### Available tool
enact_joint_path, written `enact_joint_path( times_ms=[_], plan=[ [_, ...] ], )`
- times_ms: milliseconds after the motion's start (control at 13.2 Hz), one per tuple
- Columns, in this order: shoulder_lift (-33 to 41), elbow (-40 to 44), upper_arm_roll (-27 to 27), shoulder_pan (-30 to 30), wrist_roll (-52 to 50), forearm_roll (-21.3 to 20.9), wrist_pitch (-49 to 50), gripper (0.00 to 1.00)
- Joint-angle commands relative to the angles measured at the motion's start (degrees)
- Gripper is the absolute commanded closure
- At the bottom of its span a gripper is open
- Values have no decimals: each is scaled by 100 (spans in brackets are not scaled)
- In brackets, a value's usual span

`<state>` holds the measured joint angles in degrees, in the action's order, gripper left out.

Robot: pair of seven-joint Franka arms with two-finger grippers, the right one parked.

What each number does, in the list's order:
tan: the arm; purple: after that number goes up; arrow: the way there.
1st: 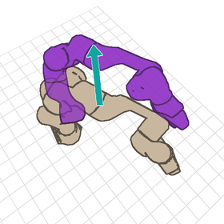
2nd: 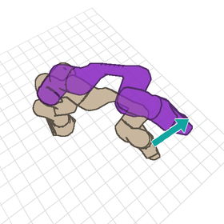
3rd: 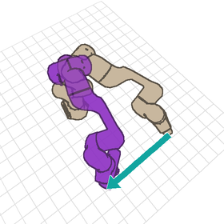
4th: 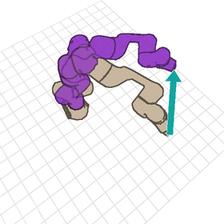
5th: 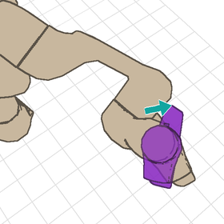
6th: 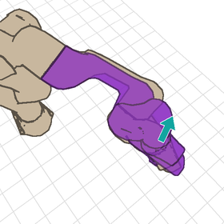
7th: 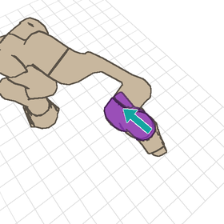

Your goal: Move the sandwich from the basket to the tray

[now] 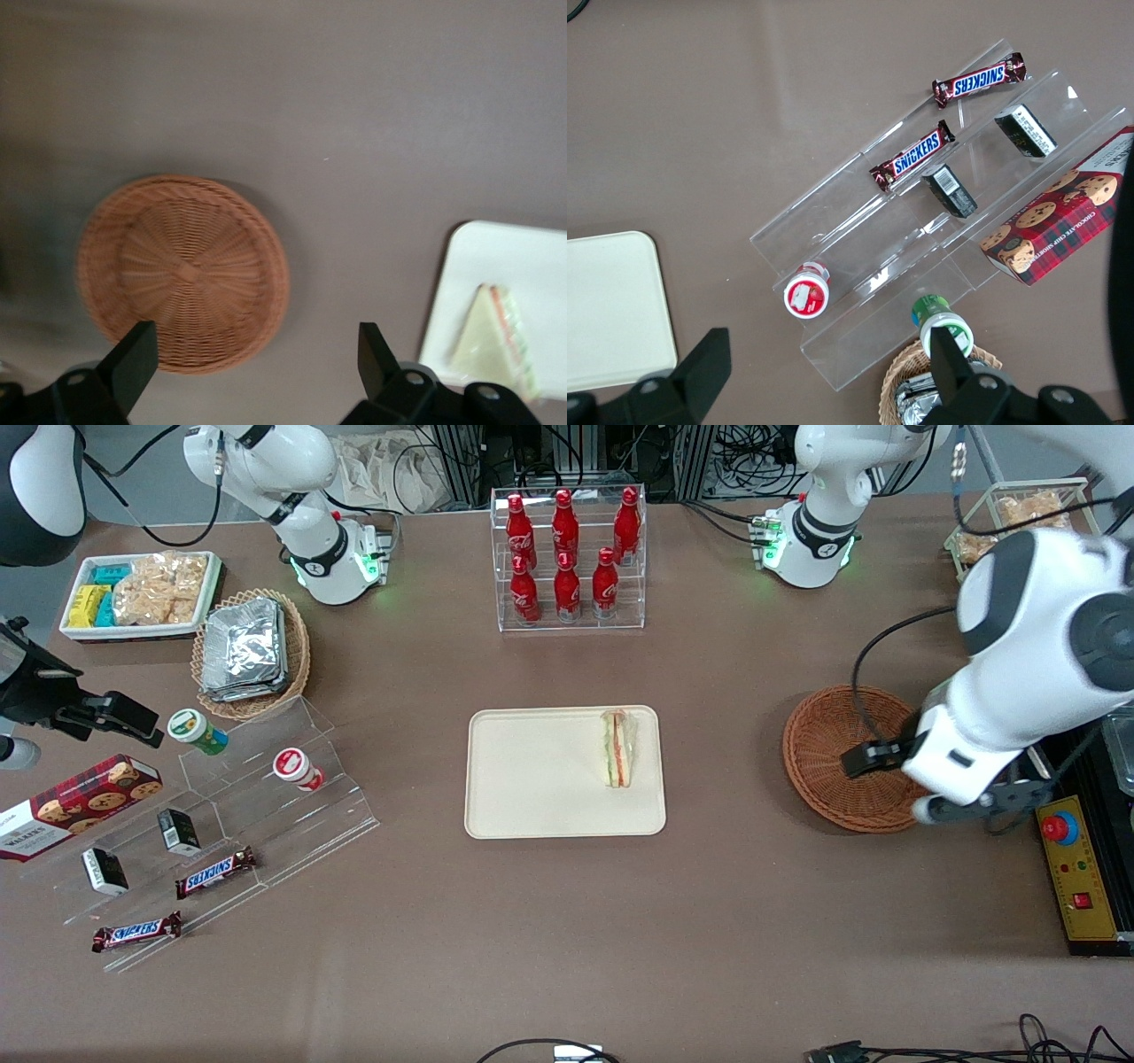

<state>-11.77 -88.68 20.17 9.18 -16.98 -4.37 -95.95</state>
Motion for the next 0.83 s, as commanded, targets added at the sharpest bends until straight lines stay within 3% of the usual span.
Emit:
enact_joint_path(
  times_ms=[0,759],
  plan=[
    [867,-597,-495,-109,948,252,137,0],
    [1731,-703,-716,-109,2138,261,780,0]
  ],
)
